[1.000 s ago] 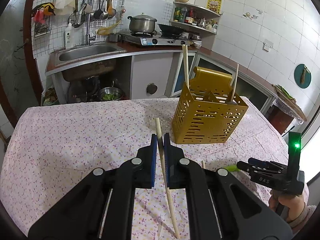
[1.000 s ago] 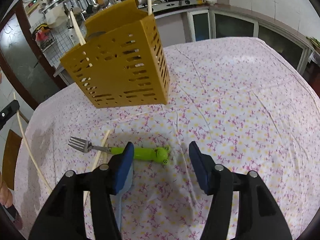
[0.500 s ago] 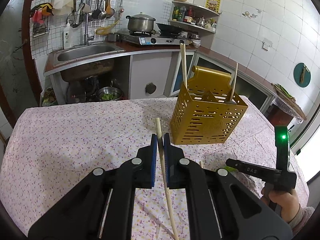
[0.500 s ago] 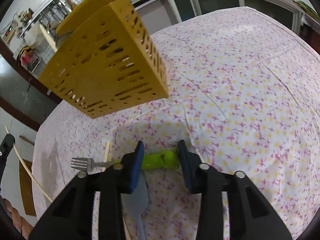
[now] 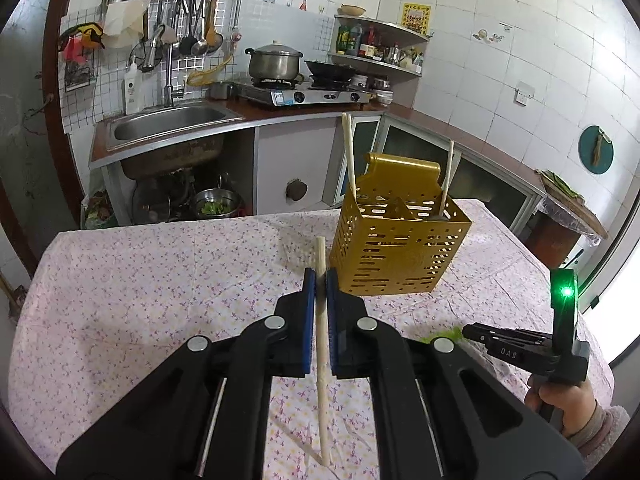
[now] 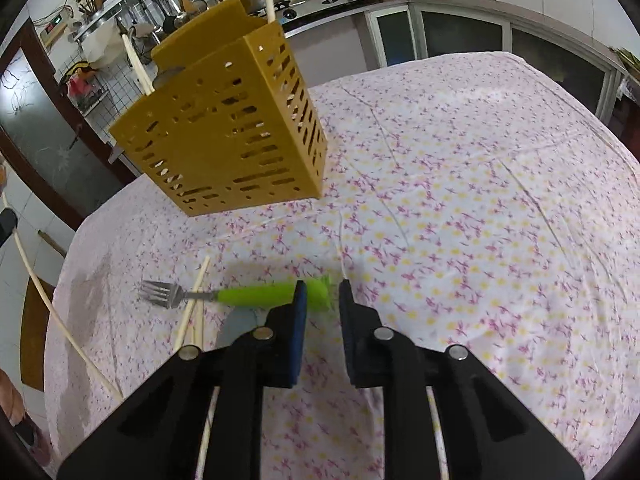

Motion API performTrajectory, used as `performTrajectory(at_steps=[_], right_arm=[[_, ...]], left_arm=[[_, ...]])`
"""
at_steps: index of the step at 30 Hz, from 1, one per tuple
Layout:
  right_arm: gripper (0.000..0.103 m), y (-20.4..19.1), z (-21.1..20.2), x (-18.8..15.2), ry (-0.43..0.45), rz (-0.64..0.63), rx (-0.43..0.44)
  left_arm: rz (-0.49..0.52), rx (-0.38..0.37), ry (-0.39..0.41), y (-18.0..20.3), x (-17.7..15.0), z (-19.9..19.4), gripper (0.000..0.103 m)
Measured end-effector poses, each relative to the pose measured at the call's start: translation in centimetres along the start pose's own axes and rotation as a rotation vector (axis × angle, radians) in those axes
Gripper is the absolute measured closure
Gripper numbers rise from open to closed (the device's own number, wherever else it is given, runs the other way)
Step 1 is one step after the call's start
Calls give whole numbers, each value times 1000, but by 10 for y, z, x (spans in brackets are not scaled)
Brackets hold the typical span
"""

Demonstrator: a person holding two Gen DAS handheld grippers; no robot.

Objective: Organize utensils

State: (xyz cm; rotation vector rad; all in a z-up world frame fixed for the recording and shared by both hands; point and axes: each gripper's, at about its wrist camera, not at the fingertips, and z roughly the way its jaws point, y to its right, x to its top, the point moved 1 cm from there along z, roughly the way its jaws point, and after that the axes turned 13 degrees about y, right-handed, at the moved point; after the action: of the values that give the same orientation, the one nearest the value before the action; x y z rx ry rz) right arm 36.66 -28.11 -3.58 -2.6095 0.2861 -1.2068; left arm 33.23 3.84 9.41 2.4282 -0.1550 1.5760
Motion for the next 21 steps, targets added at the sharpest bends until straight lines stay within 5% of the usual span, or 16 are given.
performTrajectory(at_steps=[3, 7, 10, 14, 21], right_arm=[[85, -3, -3, 0, 8, -33, 17], [60, -18, -2, -3, 3, -114, 42], [59, -20, -3, -6, -13, -144, 30], [59, 0, -1, -7, -61, 68, 32], [59, 4, 16, -3, -82, 222, 35]], left_arm=[[11, 2, 0, 1, 1, -9, 99], [15, 21, 8, -4, 3, -16, 99], [3, 47, 23, -15, 6, -15, 99], [-13, 87, 26, -31, 10, -6, 99], [11, 109, 32, -41, 15, 1, 99]])
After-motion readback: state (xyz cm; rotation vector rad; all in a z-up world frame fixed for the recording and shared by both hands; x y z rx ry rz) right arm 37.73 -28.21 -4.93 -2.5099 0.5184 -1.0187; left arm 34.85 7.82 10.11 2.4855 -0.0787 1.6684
